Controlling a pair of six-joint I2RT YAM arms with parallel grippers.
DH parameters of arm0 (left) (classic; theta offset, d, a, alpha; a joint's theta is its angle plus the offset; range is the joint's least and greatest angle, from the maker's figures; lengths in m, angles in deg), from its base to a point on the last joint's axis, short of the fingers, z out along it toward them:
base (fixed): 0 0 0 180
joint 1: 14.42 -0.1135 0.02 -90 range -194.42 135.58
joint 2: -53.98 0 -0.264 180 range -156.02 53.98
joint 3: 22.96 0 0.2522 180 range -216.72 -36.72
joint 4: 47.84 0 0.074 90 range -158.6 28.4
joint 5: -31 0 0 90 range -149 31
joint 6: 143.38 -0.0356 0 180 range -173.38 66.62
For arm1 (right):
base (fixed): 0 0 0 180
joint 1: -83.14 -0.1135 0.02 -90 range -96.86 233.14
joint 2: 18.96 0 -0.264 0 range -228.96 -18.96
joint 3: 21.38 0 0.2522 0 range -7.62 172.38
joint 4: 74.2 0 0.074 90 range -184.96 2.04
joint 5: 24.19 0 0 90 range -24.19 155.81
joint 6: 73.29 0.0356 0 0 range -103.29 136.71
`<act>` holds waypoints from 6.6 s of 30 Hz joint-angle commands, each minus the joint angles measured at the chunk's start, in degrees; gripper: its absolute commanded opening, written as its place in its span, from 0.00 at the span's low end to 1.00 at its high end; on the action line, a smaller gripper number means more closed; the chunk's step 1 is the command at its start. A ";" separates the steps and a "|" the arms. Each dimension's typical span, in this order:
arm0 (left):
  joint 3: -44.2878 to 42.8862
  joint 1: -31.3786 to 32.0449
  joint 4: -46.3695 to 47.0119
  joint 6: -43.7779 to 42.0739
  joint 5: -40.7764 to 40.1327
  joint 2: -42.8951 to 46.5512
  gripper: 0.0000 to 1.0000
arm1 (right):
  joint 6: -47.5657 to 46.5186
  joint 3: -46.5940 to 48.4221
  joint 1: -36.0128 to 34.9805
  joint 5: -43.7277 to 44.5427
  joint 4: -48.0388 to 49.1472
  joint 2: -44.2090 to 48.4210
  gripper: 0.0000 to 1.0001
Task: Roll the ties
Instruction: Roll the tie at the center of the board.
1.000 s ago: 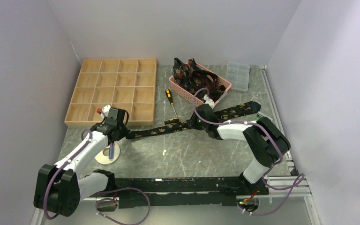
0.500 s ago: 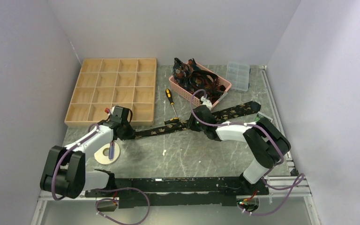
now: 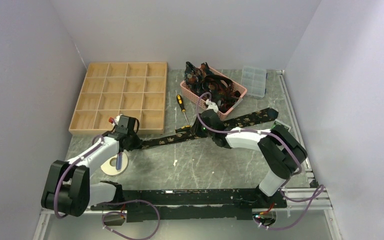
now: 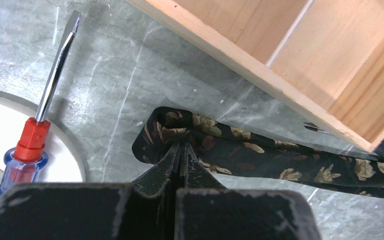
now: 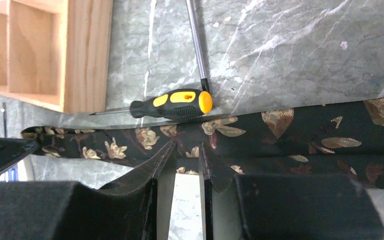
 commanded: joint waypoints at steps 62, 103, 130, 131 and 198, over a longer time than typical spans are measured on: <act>-5.63 -1.86 -4.62 -13.17 2.83 0.61 0.03 | -3.62 13.91 -10.79 -5.06 -1.65 -9.12 0.05; -17.44 18.20 -7.81 -10.15 -3.73 -4.98 0.03 | 3.81 15.66 -12.61 -10.16 4.55 -18.11 0.08; -11.94 19.23 -11.78 -6.27 -15.66 -0.32 0.03 | 2.63 15.37 -12.64 -13.43 1.99 -15.36 0.20; -11.85 19.20 -11.67 -6.49 -15.81 -0.30 0.03 | 2.31 14.43 -12.81 -13.44 1.66 -14.60 0.20; -21.03 21.39 -8.37 -9.69 -6.54 -10.43 0.03 | 4.66 21.75 -9.38 -15.98 3.44 -23.32 0.16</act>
